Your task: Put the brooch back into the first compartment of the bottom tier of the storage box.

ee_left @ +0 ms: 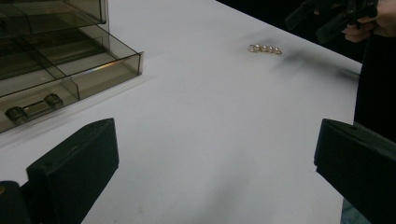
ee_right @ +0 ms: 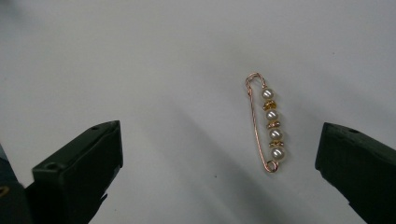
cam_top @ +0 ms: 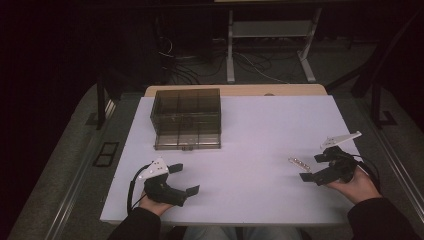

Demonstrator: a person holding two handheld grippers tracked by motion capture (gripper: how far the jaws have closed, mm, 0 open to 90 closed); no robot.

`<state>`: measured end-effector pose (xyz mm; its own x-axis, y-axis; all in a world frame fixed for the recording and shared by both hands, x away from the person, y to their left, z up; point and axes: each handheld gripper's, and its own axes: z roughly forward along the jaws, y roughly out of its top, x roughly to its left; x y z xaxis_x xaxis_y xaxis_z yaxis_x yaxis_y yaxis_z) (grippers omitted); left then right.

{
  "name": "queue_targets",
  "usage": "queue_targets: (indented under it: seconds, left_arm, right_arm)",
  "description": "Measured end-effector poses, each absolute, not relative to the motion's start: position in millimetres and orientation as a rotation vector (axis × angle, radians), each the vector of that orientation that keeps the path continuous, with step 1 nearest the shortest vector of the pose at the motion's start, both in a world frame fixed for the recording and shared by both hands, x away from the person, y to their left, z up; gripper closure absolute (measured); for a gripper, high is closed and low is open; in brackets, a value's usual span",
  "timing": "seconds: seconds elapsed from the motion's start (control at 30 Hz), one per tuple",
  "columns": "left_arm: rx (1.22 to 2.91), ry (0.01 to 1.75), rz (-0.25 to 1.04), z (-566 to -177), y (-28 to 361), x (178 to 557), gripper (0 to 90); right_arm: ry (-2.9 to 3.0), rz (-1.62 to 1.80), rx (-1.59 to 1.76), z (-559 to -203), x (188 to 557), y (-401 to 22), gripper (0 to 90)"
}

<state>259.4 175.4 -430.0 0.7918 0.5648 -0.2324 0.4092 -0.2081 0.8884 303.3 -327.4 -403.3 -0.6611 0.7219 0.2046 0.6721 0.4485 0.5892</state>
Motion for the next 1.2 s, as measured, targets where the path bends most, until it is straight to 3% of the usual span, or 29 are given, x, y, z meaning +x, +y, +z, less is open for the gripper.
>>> queue_targets:
  seconds: [1.2]
  left_arm:
    - [1.844, 0.743, 0.16, -430.5, 174.5, 259.7, 0.0]
  right_arm:
    - [2.706, 0.934, 1.179, -428.9, 329.9, -317.2, 0.3]
